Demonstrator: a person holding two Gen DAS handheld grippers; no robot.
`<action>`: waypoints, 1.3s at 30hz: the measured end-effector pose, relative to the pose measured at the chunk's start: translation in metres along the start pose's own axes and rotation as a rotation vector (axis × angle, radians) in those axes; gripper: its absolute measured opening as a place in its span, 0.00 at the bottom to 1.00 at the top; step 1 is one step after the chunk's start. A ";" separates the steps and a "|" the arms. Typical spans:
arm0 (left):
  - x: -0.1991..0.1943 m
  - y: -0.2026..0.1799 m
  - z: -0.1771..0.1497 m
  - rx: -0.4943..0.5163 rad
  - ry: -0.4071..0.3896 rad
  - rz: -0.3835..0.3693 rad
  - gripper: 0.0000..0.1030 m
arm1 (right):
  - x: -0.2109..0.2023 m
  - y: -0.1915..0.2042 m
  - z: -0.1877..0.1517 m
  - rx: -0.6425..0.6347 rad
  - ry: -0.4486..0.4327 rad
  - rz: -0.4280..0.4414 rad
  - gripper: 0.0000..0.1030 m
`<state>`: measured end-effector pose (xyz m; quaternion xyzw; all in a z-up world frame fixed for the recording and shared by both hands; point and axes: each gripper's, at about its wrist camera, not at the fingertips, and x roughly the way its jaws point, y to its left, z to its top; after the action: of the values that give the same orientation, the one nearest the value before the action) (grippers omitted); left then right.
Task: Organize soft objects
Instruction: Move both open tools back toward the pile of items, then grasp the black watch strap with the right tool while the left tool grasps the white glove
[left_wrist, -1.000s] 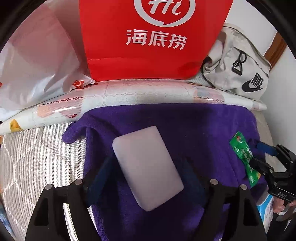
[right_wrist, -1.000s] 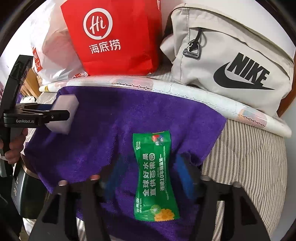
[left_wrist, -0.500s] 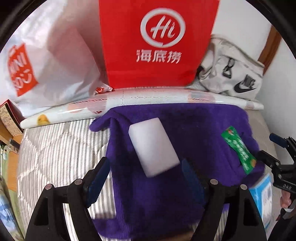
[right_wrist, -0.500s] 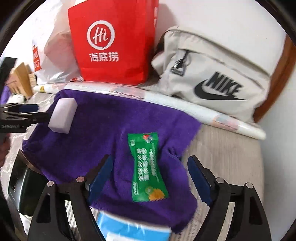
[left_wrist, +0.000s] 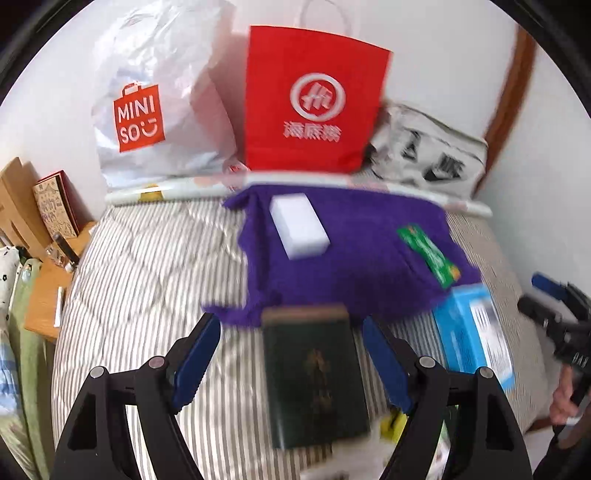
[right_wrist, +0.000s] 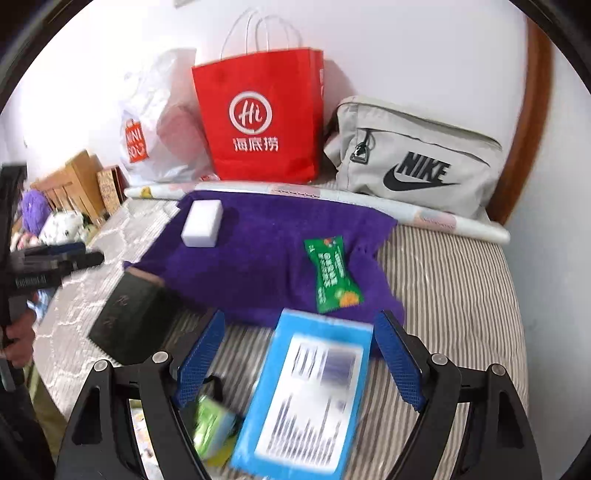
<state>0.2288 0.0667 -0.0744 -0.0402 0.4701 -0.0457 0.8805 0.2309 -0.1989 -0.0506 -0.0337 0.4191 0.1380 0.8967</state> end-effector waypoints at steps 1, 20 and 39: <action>-0.003 -0.002 -0.008 0.003 0.005 -0.014 0.76 | -0.007 0.001 -0.008 0.012 -0.010 0.011 0.80; -0.016 -0.002 -0.128 -0.057 0.043 -0.017 0.76 | -0.032 0.076 -0.116 -0.095 -0.010 0.043 0.47; -0.004 0.011 -0.149 -0.080 0.085 -0.068 0.76 | -0.001 0.101 -0.132 -0.199 0.077 -0.051 0.21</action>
<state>0.1034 0.0738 -0.1547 -0.0894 0.5069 -0.0586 0.8554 0.1045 -0.1253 -0.1294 -0.1386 0.4365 0.1549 0.8753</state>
